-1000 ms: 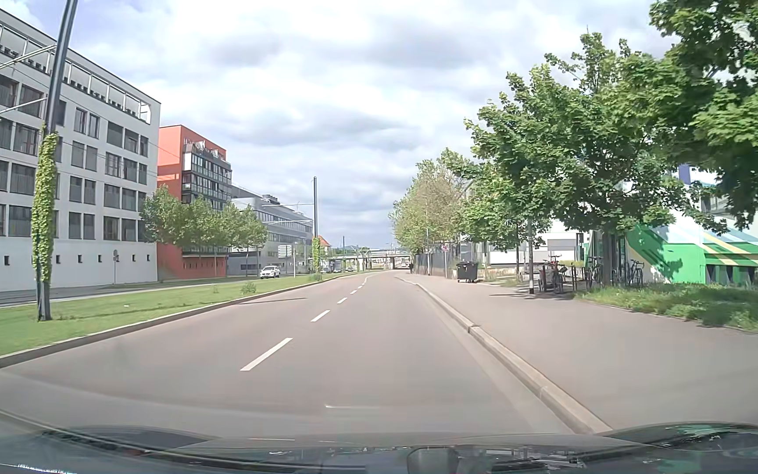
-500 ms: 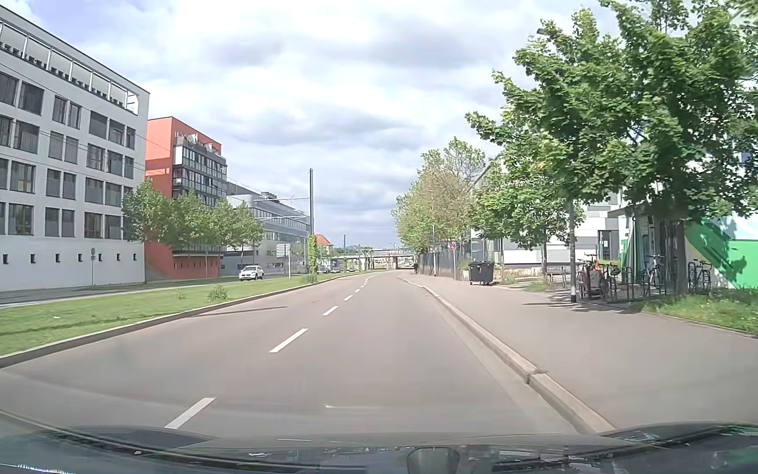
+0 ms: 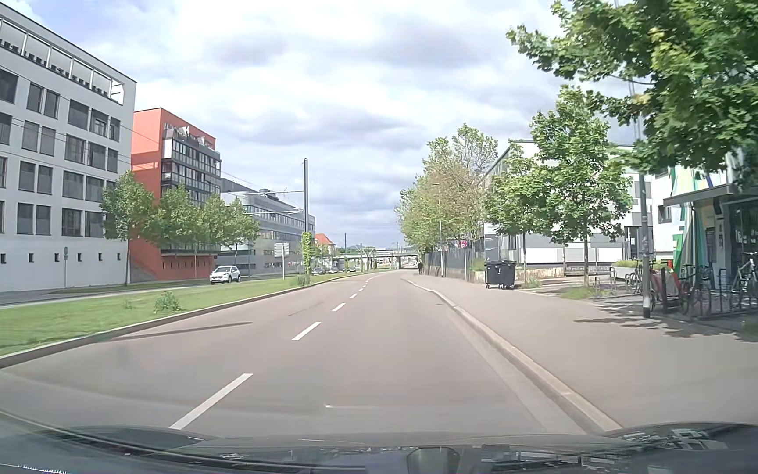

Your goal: Follow the waypoints while adhering to traffic rules and regulations

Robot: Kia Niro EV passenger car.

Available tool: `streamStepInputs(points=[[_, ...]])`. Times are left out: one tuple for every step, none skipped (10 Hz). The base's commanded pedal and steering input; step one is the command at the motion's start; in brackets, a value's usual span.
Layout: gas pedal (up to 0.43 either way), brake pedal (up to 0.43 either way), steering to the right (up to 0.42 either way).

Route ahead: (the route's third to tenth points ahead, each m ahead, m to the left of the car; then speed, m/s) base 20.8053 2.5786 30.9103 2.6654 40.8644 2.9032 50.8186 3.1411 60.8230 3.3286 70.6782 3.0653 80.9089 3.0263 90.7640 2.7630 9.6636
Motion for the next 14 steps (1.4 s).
streamStepInputs(points=[[0.11, 0.0, -0.006], [0.11, 0.0, -0.006], [0.11, 0.0, -0.006], [0.11, 0.0, -0.005], [0.11, 0.0, -0.003], [0.11, 0.0, -0.002], [0.11, 0.0, -0.002], [0.11, 0.0, -0.002], [0.11, 0.0, -0.002], [0.11, 0.0, -0.002], [0.11, 0.0, -0.002], [0.11, 0.0, -0.002], [0.11, 0.0, -0.002], [0.11, 0.0, -0.002]])
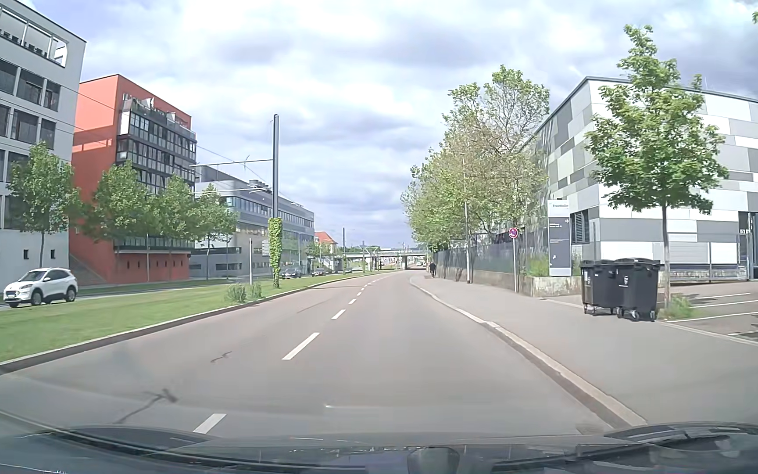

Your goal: Follow the waypoints while adhering to traffic rules and regulations

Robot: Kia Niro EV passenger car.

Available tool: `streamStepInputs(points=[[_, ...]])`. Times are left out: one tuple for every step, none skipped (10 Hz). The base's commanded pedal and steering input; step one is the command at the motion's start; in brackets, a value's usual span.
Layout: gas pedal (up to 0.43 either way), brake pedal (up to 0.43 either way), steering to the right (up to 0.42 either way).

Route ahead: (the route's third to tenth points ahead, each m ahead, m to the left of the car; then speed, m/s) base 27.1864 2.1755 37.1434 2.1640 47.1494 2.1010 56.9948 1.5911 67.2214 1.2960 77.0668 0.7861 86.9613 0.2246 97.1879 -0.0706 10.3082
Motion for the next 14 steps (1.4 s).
streamStepInputs(points=[[0.11, 0.0, -0.001], [0.11, 0.0, -0.002], [0.11, 0.0, -0.003], [0.11, 0.0, -0.004], [0.11, 0.0, -0.004], [0.11, 0.0, -0.004], [0.11, 0.0, -0.004], [0.11, 0.0, -0.004], [0.11, 0.0, -0.004], [0.11, 0.0, -0.004], [0.11, 0.0, -0.004], [0.11, 0.0, -0.004], [0.11, 0.0, -0.004], [0.11, 0.0, -0.004]])
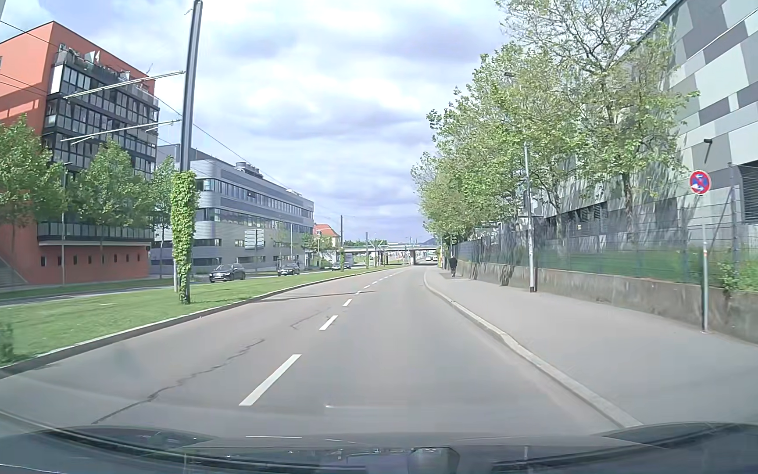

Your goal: Follow the waypoints while adhering to traffic rules and regulations

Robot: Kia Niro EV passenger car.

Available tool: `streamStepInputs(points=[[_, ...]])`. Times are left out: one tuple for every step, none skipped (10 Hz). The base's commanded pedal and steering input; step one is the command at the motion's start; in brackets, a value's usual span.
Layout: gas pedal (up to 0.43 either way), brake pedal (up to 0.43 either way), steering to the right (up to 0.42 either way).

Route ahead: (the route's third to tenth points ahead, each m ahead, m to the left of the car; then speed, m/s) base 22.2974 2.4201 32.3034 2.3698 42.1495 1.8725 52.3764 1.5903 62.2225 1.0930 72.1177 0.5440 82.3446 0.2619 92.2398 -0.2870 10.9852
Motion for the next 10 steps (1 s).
streamStepInputs(points=[[0.098, 0.0, -0.004], [0.087, 0.0, -0.004], [0.087, 0.0, -0.004], [0.087, 0.0, -0.004], [0.079, 0.0, -0.004], [0.079, 0.0, -0.004], [0.079, 0.0, -0.004], [0.079, 0.0, -0.004], [0.079, 0.0, -0.003], [0.067, 0.0, -0.002]])
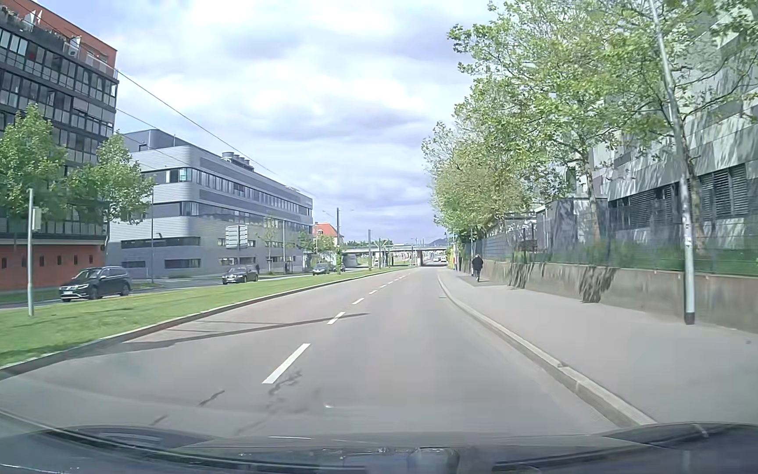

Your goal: Follow the waypoints while adhering to traffic rules and regulations

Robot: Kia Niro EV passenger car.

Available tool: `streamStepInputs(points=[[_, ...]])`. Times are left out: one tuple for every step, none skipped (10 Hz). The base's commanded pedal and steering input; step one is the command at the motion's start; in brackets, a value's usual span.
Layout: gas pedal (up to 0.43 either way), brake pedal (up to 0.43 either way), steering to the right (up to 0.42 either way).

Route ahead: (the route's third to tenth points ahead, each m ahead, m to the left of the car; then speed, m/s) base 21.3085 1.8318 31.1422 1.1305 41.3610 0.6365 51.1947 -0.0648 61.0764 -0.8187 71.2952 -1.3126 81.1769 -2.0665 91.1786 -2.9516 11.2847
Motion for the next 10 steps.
streamStepInputs(points=[[0.067, 0.0, -0.001], [0.067, 0.0, 0.001], [0.067, 0.0, 0.003], [0.067, 0.0, 0.004], [0.067, 0.0, 0.005], [0.067, 0.0, 0.006], [0.067, 0.0, 0.008], [0.067, 0.0, 0.01], [0.067, 0.0, 0.012], [0.067, 0.0, 0.014]])
